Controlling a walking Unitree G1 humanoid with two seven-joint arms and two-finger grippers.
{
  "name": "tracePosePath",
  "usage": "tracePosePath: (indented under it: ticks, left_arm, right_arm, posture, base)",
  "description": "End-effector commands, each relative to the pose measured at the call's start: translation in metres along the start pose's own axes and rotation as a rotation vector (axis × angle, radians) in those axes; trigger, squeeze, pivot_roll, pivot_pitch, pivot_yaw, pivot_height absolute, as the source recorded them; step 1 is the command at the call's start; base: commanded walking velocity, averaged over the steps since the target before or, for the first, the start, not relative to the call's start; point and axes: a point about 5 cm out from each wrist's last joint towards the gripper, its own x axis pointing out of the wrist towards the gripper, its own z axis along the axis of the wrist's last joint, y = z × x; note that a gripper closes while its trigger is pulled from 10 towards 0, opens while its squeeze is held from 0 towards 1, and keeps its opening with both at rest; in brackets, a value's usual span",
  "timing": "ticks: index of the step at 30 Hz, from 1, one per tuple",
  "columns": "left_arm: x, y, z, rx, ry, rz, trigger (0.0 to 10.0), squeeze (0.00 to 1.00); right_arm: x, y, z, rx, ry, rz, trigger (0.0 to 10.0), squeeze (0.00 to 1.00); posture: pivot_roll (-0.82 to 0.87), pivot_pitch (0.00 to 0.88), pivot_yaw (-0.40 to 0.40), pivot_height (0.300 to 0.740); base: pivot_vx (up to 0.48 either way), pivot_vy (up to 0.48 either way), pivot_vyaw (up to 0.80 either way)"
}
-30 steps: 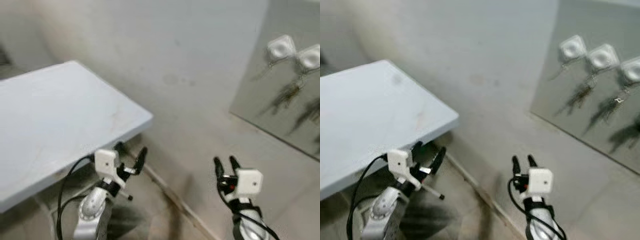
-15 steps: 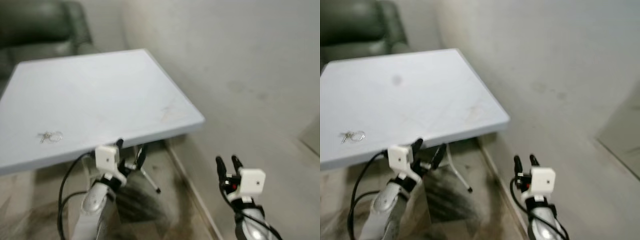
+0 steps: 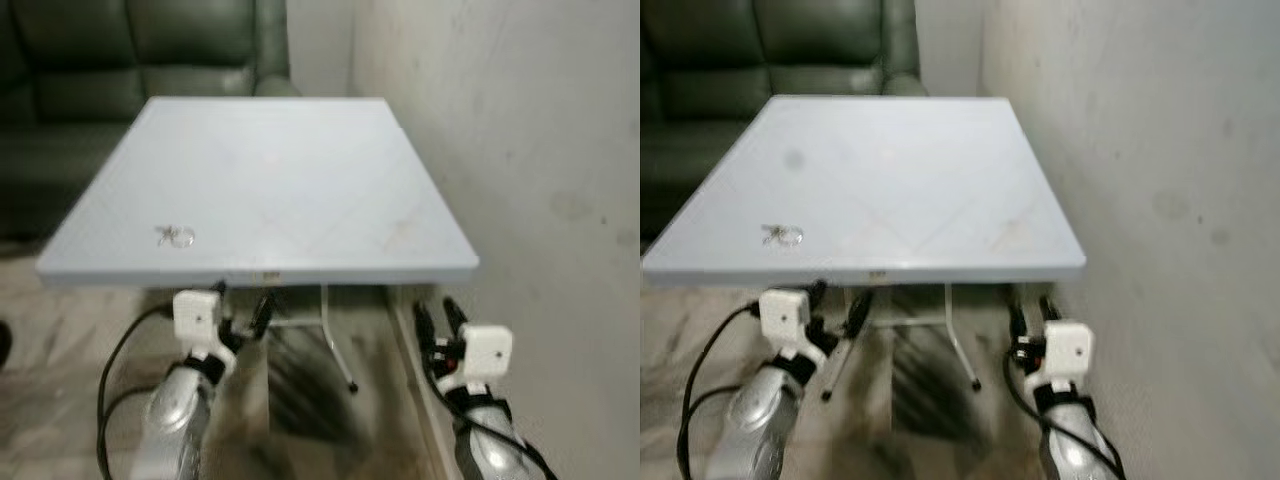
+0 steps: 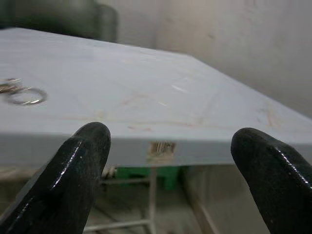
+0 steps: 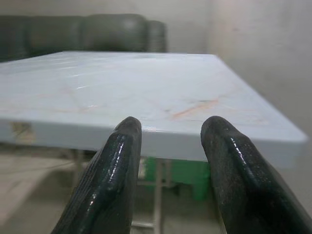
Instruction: Hang keys on a hook
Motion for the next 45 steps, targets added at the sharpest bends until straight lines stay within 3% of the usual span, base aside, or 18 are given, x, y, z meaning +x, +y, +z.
tracePosePath:
  ticks: [1,12,45]
  left_arm:
    - [0.0036,-0.0059,0.0012,0.002,-0.003,-0.023,10.0,0.00]
    - [0.0051,-0.0058,-0.0004,-0.024,0.007,-0.012,10.0,0.00]
    - [0.0033,-0.0043,-0.0025,-0.051,0.021,0.007,10.0,0.00]
  right_arm:
    - [-0.0005,-0.0062,0.0014,-0.002,0.002,-0.018,10.0,0.00]
    - [0.0005,-0.0074,0.0019,0.033,0.006,-0.029,10.0,0.00]
    - [-0.0023,-0.0037,0.0008,0.053,0.018,-0.016,10.0,0.00]
  posture:
    - [-0.03,0.005,-0.053,0.740]
    - [-0.03,0.006,-0.056,0.740]
    - [-0.02,0.008,-0.060,0.740]
  base:
    - [0.000,0.000,0.80]
    - [0.000,0.051,0.00]
    - [0.000,0.469,0.00]
